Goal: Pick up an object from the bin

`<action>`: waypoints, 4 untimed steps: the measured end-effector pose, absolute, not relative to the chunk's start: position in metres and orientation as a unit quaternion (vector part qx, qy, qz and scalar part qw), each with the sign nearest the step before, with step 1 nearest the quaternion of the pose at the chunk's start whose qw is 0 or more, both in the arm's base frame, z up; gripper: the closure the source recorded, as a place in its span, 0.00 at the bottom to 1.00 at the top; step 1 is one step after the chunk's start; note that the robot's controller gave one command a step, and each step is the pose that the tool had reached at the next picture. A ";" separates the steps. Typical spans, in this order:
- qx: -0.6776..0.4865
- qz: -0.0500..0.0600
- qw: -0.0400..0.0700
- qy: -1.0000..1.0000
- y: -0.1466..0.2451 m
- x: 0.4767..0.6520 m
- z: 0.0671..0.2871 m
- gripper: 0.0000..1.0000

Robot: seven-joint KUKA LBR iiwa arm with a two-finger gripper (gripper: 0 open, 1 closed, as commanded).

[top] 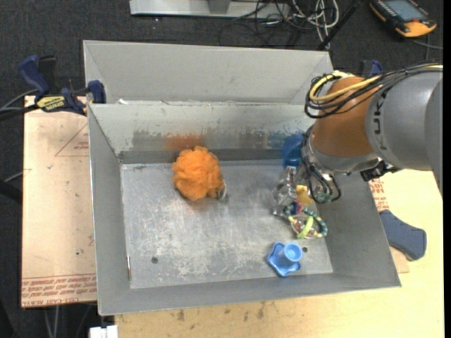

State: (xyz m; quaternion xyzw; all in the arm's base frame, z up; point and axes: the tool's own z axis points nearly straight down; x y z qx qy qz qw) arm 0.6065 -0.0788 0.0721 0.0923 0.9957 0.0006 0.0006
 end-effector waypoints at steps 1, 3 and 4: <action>0.092 0.001 0.001 0.996 -0.079 0.606 0.072 1.00; 0.108 0.000 0.001 0.994 -0.116 0.616 0.129 0.00; 0.108 0.000 0.001 0.994 -0.116 0.616 0.129 0.00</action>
Offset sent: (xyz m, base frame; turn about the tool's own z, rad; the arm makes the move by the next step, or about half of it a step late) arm 0.0040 -0.0254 0.2371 -0.0350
